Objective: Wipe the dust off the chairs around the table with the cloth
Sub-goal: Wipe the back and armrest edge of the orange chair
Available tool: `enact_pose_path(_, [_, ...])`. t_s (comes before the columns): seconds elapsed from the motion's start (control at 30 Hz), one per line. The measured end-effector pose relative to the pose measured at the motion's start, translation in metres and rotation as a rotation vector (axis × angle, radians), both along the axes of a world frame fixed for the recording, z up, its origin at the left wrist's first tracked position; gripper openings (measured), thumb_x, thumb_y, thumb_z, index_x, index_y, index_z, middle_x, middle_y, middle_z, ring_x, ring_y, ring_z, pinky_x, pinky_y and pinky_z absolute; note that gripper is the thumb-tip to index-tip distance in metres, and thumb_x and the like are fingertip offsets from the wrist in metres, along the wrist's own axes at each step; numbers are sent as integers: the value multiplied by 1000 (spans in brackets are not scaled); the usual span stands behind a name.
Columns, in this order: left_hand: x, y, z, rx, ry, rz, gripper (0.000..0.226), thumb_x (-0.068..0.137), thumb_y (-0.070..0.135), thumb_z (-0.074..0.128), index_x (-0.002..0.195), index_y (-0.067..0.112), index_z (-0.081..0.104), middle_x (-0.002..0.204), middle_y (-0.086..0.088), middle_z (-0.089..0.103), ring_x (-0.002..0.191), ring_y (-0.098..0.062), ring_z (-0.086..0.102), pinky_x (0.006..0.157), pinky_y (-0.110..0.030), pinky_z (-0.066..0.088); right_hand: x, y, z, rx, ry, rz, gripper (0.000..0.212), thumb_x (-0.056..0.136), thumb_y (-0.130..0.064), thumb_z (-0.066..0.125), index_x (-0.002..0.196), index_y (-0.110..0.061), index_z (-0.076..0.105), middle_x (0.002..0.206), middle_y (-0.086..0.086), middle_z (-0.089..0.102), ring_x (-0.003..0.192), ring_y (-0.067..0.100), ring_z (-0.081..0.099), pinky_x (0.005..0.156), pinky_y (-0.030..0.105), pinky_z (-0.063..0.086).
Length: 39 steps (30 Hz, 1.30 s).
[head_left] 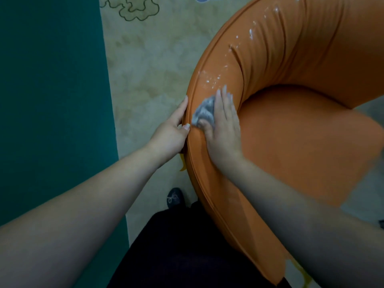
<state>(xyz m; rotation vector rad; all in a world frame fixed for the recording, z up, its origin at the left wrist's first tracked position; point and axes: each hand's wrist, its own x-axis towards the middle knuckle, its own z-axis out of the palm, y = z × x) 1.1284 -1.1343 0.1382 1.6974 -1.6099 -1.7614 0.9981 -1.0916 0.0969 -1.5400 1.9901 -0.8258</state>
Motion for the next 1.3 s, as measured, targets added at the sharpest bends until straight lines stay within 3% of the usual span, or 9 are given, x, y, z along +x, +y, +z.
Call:
enact_pose_path(0.13, [-1, -1, -3, -3, 9, 10, 64, 102, 10, 38, 149, 47, 14, 151, 6, 39, 128, -18, 49, 102, -46, 46, -11, -48, 5, -2, 3, -57, 69, 97, -28, 51, 152, -9, 14, 161, 7, 6, 149, 27, 2, 121, 41, 6])
enact_pose_path(0.33, [-3, -28, -3, 7, 14, -77, 67, 101, 10, 40, 149, 47, 12, 153, 6, 36, 132, -23, 45, 105, -49, 42, 0, 15, -2, 22, -92, -41, 65, 98, -24, 51, 151, -11, 18, 160, 2, 10, 149, 21, 5, 121, 43, 12])
enact_pose_path(0.43, [-2, -41, -3, 17, 8, -141, 71, 100, 12, 44, 149, 50, 8, 152, 8, 35, 129, -22, 48, 99, -49, 48, -4, -8, 0, 31, -65, -78, 64, 99, -24, 49, 152, -11, 16, 161, 3, 9, 149, 22, 3, 120, 45, 11])
enact_pose_path(0.67, [2, -68, -5, 101, 57, -276, 96, 90, 6, 60, 148, 50, -2, 152, 8, 35, 99, -22, 67, 74, -50, 59, -3, -45, 9, 7, -80, -221, 66, 98, -26, 51, 152, -13, 16, 161, 3, 9, 149, 23, 2, 120, 46, 10])
enact_pose_path(0.93, [6, -94, -7, 153, 115, -424, 113, 82, -1, 70, 149, 46, -8, 155, 5, 28, 90, -23, 70, 71, -41, 59, 1, -85, 19, 92, 61, -296, 76, 93, -41, 54, 153, -16, 14, 162, -1, 7, 149, 24, -1, 120, 39, 7])
enact_pose_path(1.03, [7, -97, -10, 162, 148, -442, 115, 81, -3, 71, 149, 44, -9, 147, 9, 34, 92, -27, 70, 70, -39, 59, 4, -87, 21, 89, 63, -328, 77, 92, -40, 56, 153, -16, 14, 162, -1, 8, 149, 25, 1, 120, 40, 8])
enact_pose_path(1.1, [9, -97, -11, 160, 157, -452, 115, 81, -3, 71, 149, 44, -10, 139, 14, 34, 82, -18, 71, 67, -34, 58, 13, -69, 19, 92, 42, -323, 77, 93, -37, 57, 153, -16, 14, 162, -1, 7, 149, 23, 0, 120, 40, 8])
enact_pose_path(1.17, [8, -97, -13, 113, 133, -479, 117, 80, 0, 72, 149, 43, -11, 144, 12, 37, 72, -11, 67, 70, -37, 59, 22, -58, 17, 109, 33, -329, 76, 93, -35, 56, 153, -17, 13, 162, -2, 6, 149, 20, -1, 120, 39, 6])
enact_pose_path(1.3, [5, -100, -14, 111, 139, -466, 118, 78, 0, 74, 150, 42, -9, 153, 6, 31, 87, -21, 71, 79, -48, 58, 13, -88, 19, 126, 65, -434, 76, 94, -38, 54, 153, -17, 12, 162, -2, 3, 149, 21, -2, 119, 35, 3])
